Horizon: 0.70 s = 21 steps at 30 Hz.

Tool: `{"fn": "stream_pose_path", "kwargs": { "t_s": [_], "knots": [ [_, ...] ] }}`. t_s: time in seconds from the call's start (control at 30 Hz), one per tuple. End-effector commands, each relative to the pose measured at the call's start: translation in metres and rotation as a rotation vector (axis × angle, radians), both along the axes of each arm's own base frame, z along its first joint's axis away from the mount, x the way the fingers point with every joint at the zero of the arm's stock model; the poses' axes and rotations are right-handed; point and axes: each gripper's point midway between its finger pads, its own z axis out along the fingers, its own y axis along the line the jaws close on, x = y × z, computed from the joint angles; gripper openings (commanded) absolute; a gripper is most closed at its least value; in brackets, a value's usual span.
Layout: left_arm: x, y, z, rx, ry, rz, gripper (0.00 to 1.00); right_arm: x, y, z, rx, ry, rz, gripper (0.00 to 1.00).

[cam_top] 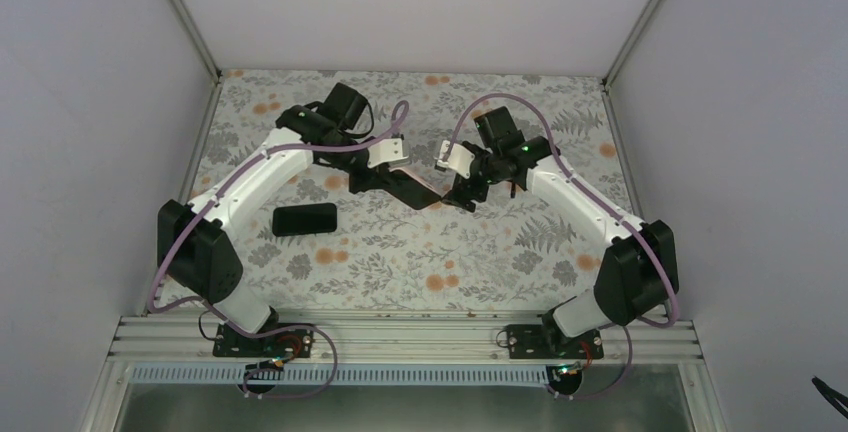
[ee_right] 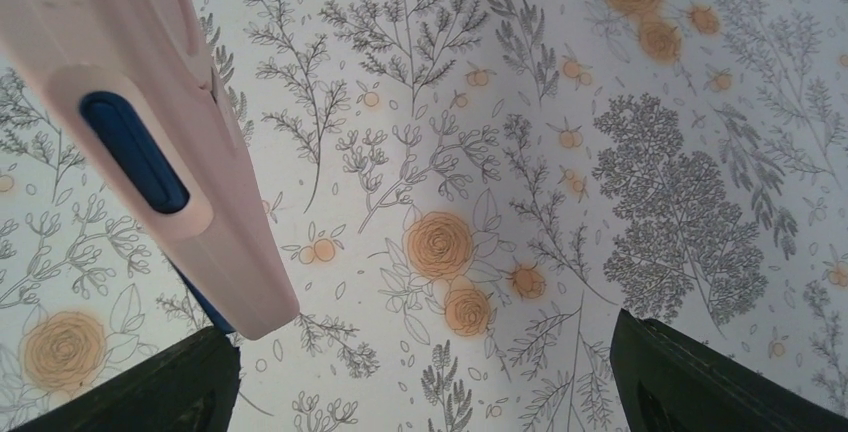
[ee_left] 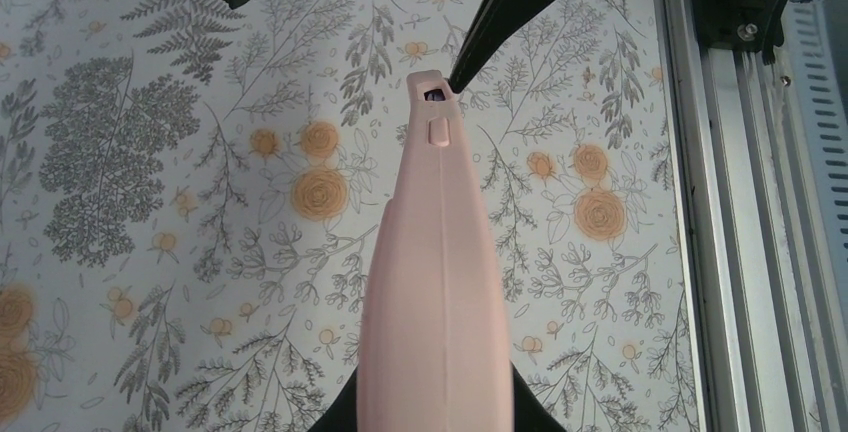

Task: Take the phone out of the phone case
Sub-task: Remove the phone case from the phone.

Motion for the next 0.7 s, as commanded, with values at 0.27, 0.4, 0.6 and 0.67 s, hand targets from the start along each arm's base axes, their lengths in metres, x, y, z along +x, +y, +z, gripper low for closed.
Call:
{"fn": "stream_pose_path", "kwargs": {
  "t_s": [0.27,0.4,0.6,0.67],
  "knots": [
    [-0.008,-0.008,0.021,-0.065,-0.021,-0.032,0.02,-0.013,-0.006,0.013,0.006,-0.008,0.026,0.95],
    [-0.009,-0.009,0.023,-0.066,-0.019,-0.033,0.02,-0.010,-0.007,0.010,0.000,-0.021,0.015,0.95],
    [-0.014,-0.010,0.022,-0.069,-0.013,-0.044,0.02,-0.002,-0.003,0.007,0.006,-0.025,0.005,0.95],
    [-0.014,-0.012,0.022,-0.070,-0.011,-0.048,0.02,0.001,-0.003,0.006,0.006,-0.037,-0.002,0.95]
  ]
}}
